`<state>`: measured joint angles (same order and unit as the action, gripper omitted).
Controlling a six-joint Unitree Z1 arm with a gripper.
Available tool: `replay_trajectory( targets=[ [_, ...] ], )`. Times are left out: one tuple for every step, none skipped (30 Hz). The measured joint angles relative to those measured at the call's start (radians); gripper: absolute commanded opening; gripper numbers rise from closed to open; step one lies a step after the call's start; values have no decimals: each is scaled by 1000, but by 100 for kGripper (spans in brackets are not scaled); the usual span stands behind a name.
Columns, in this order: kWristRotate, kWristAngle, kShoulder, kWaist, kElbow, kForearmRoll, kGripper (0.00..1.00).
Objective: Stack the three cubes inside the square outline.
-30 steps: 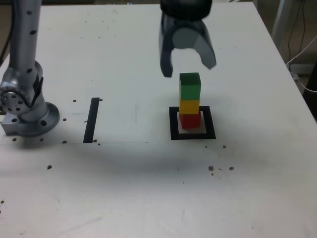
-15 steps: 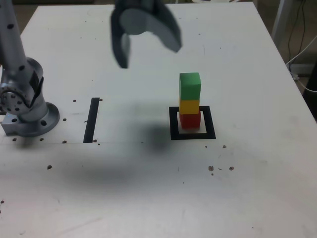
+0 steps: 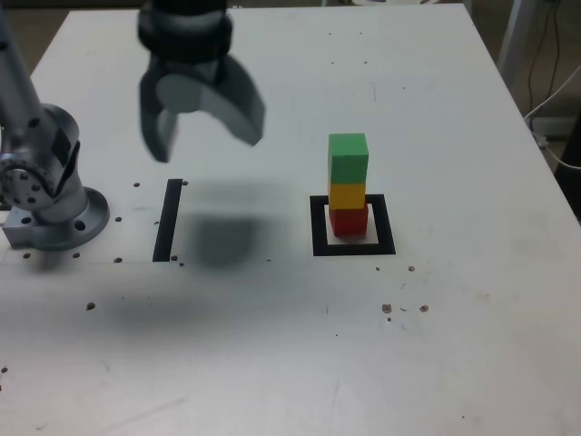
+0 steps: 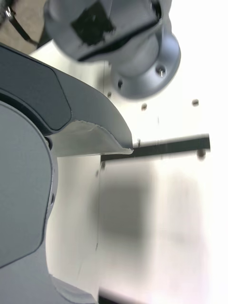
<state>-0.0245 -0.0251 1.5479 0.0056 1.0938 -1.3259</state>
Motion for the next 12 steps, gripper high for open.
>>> replay_trajectory(
  targets=[
    [0,4,-8,0,-25,7,100],
    [0,10,-17,0,-48,16,100],
    [0,15,-23,0,-65,24,100],
    [1,20,-31,0,-81,35,100],
    [3,26,-37,0,-94,47,100],
    [5,32,-42,0,-108,61,100],
    [8,36,-47,0,-118,74,100],
    [9,39,-53,0,-125,84,100],
    [10,40,-57,0,-131,93,100],
    [10,40,-60,0,-138,102,100],
    [11,40,-61,0,-146,109,100],
    [14,38,-61,0,-157,119,100]
  ],
)
